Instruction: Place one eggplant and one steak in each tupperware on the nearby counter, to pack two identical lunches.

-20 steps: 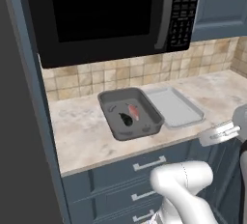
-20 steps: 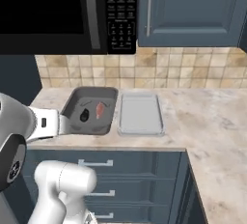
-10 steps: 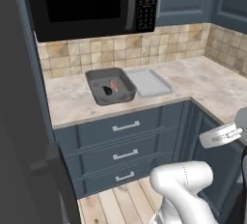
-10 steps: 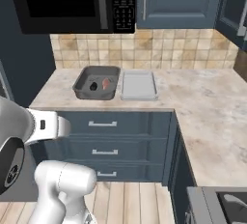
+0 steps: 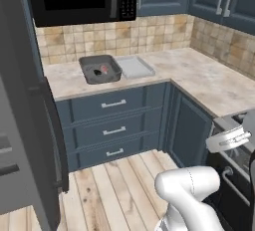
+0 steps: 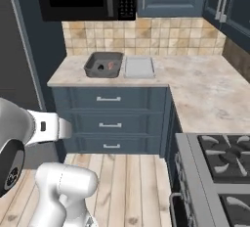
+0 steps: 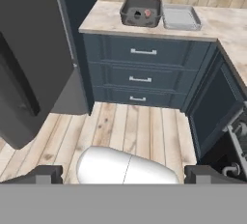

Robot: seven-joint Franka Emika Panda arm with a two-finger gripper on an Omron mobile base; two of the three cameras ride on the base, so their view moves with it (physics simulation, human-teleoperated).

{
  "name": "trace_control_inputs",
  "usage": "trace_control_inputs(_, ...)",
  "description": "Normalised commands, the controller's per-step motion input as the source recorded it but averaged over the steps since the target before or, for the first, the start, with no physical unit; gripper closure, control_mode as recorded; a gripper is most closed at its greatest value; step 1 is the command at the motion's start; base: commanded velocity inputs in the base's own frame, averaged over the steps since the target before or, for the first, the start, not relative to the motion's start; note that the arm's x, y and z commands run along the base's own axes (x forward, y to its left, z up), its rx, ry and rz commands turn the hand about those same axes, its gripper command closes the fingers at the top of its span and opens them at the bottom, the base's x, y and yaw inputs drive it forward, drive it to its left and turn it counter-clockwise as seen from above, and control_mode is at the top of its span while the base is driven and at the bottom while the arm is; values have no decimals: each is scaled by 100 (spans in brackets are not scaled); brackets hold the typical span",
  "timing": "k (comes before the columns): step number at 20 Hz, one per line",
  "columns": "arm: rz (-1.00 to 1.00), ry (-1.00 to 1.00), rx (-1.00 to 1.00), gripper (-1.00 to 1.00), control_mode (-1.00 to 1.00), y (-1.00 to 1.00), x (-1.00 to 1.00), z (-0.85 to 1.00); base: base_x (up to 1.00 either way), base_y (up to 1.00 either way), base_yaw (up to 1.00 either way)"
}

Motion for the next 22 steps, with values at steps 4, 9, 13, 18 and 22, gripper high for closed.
trace_control_inputs(4, 0, 0, 0, -100, 100, 0, 0, 0, -91, -7, 0)
trace_control_inputs(9, 0, 0, 0, -100, 100, 0, 0, 0, -54, 8, 0)
trace_control_inputs(13, 0, 0, 0, -100, 100, 0, 0, 0, -32, 53, 0)
trace_control_inputs(18, 0, 0, 0, -100, 100, 0, 0, 0, -53, 59, 0)
trace_control_inputs(22, 0, 0, 0, -100, 100, 0, 0, 0, -95, 19, 0)
